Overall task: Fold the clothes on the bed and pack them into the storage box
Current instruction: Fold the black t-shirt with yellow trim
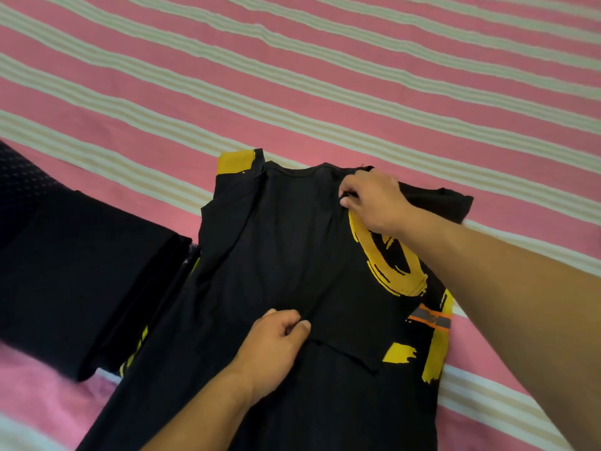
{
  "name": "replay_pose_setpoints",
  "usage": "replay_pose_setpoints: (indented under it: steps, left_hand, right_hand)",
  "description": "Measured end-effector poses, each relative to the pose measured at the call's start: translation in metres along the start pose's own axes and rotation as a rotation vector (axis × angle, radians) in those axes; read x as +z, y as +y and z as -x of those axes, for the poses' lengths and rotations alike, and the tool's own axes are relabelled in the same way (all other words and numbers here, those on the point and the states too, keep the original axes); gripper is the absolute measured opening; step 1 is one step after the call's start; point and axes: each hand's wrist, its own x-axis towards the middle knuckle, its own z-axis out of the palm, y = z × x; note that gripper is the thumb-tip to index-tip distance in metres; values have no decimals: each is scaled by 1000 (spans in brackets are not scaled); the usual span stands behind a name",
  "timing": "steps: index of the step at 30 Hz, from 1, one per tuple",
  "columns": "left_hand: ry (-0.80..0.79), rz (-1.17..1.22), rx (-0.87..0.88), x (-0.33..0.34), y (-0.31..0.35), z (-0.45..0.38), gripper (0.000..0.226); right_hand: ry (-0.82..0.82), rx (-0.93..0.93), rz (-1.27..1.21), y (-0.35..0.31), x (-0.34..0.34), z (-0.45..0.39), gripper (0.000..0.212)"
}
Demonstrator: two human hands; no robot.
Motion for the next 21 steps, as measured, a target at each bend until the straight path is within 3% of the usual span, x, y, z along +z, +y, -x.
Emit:
replay_pose_setpoints:
  steps: [2, 5, 8, 10, 12, 15, 17, 19, 21]
  left_hand:
    - [14, -21, 26, 2, -1, 1, 41]
    - [68, -48, 46, 4, 9, 6, 26]
    - [199, -199, -12, 5, 18, 29, 36]
    - [263, -344, -52, 6, 10, 66, 37]
    - [244, -446, -130, 10, -13, 114, 38]
    - [244, -531, -308, 18, -51, 199, 42]
    - [361, -715, -312, 36, -79, 252, 47]
    - [490, -771, -153, 72, -94, 306, 32]
    - [349, -721, 75, 121, -90, 347, 23]
  right_hand:
    - [42, 10, 44, -5, 12, 2, 12]
    - [236, 106, 34, -15, 29, 23, 37]
    - [451, 220, -96, -14, 27, 75, 51]
    - [395, 155, 55, 2, 30, 123, 55]
    - [250, 303, 35, 31, 31, 160, 60]
    - [208, 680, -296, 73, 32, 190, 73]
    - [247, 815, -523, 74, 24, 200, 85]
    - [217, 882, -772, 74, 20, 202, 82]
    - [179, 924, -916, 72, 19, 193, 70]
